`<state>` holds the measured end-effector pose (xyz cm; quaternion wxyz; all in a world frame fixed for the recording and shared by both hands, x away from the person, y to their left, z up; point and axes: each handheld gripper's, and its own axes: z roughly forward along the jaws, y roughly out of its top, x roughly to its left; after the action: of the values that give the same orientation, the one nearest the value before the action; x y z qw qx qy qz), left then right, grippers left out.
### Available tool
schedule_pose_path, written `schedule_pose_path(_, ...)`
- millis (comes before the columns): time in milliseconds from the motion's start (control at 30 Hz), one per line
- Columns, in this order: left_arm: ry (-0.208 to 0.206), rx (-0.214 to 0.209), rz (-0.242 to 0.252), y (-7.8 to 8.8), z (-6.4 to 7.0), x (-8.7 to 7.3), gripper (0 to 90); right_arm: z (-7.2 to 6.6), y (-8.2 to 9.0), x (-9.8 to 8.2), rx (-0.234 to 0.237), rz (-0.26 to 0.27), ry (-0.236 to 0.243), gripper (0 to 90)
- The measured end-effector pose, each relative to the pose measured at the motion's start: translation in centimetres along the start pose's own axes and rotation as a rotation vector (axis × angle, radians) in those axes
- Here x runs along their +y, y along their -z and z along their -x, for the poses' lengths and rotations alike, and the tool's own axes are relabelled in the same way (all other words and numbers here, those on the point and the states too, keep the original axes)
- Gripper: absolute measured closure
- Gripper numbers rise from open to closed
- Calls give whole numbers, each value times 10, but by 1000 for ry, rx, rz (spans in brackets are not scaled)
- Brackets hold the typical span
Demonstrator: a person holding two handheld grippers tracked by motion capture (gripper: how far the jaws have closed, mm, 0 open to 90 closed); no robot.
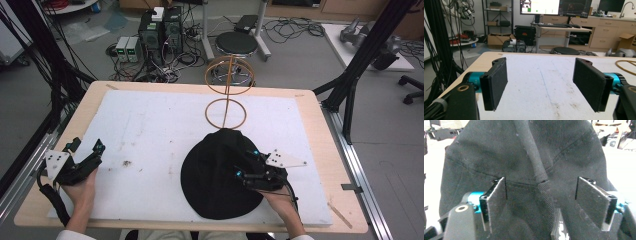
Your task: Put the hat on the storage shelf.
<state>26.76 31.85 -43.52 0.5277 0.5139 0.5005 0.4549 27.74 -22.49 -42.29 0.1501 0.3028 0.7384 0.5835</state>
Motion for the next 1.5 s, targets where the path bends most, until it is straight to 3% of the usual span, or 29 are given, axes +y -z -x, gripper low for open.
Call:
schedule_pose_path(200, 3, -3, -4, -1, 0, 0, 283, 1, -2, -2, -2, -57, 1, 408)
schedule_pose_path(433, 0, -9, -7, -1, 1, 0, 284, 0, 1, 1, -14, -34, 36, 656)
schedule_pose_path(500, 2, -9, -10, -1, 1, -1, 285, -2, 1, 1, -21, -32, 44, 687)
schedule_pose_path(533, 2, -8, -9, -1, 1, -1, 285, -4, 1, 3, -33, -25, 60, 768)
schedule_pose_path(667, 1, -8, -9, -1, 1, 0, 285, -6, -1, 4, -42, -32, 80, 857)
schedule_pose_path(833, 4, -8, -8, -1, 1, -1, 285, -3, 1, 4, -16, -30, 60, 870)
schedule_pose_path(1500, 5, -11, -7, -1, 1, 0, 285, 0, 6, 4, -18, 33, 16, 875)
